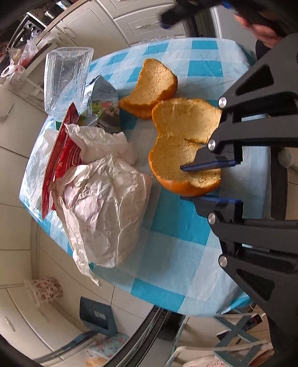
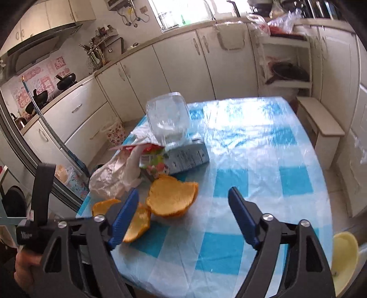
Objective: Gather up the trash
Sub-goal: 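Grasp the clear plastic bottle with the right gripper while the left gripper grasps an orange peel, then carry the bottle and peel to the yellow bucket and release both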
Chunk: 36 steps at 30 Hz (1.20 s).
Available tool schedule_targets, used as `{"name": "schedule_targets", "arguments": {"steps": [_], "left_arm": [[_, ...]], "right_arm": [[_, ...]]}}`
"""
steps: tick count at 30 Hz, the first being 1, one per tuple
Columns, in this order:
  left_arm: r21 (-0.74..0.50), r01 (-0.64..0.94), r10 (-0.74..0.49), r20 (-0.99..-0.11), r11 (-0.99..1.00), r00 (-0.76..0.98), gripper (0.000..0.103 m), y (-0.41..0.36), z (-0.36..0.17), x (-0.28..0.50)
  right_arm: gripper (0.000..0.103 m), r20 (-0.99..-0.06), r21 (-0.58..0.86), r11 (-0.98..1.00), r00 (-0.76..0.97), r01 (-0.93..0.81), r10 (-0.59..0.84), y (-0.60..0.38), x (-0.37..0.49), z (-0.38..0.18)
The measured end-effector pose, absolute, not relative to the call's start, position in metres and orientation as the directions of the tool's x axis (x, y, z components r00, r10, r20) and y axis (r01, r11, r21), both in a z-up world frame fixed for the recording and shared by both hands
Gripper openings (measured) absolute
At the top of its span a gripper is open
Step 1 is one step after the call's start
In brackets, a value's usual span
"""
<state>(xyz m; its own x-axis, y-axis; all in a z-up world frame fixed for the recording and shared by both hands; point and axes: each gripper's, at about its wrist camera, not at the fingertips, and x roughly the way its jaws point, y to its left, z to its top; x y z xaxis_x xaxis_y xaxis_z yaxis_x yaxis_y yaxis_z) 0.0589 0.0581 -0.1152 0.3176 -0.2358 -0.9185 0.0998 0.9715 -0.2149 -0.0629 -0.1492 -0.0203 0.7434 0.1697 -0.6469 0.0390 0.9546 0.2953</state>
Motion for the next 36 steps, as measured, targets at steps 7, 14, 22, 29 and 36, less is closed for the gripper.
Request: {"name": "schedule_targets", "arguments": {"steps": [7, 14, 22, 29, 36], "left_arm": [[-0.282, 0.106, -0.301, -0.903, 0.954, 0.308, 0.011, 0.066, -0.114, 0.059], [-0.333, 0.099, -0.347, -0.888, 0.938, 0.303, 0.009, 0.076, -0.111, 0.060], [-0.382, 0.103, -0.393, -0.853, 0.918, 0.344, 0.008, 0.089, -0.097, 0.057], [-0.427, 0.149, -0.448, -0.790, 0.892, 0.419, 0.007, 0.092, -0.075, 0.047], [-0.485, 0.260, -0.548, -0.683, 0.835, 0.483, 0.007, 0.079, -0.047, 0.032]], "right_arm": [[0.094, -0.678, 0.193, 0.980, 0.729, 0.050, 0.096, -0.133, 0.031, -0.001], [0.058, -0.743, 0.246, 0.969, 0.646, 0.023, 0.174, -0.126, 0.075, -0.023], [0.057, -0.655, 0.283, 0.958, 0.737, 0.038, 0.165, -0.152, 0.021, 0.007], [0.057, -0.582, 0.322, 0.941, 0.806, 0.102, 0.111, -0.209, -0.068, 0.036], [0.057, -0.582, 0.309, 0.924, 0.813, 0.224, -0.003, -0.264, -0.162, 0.035]]}}
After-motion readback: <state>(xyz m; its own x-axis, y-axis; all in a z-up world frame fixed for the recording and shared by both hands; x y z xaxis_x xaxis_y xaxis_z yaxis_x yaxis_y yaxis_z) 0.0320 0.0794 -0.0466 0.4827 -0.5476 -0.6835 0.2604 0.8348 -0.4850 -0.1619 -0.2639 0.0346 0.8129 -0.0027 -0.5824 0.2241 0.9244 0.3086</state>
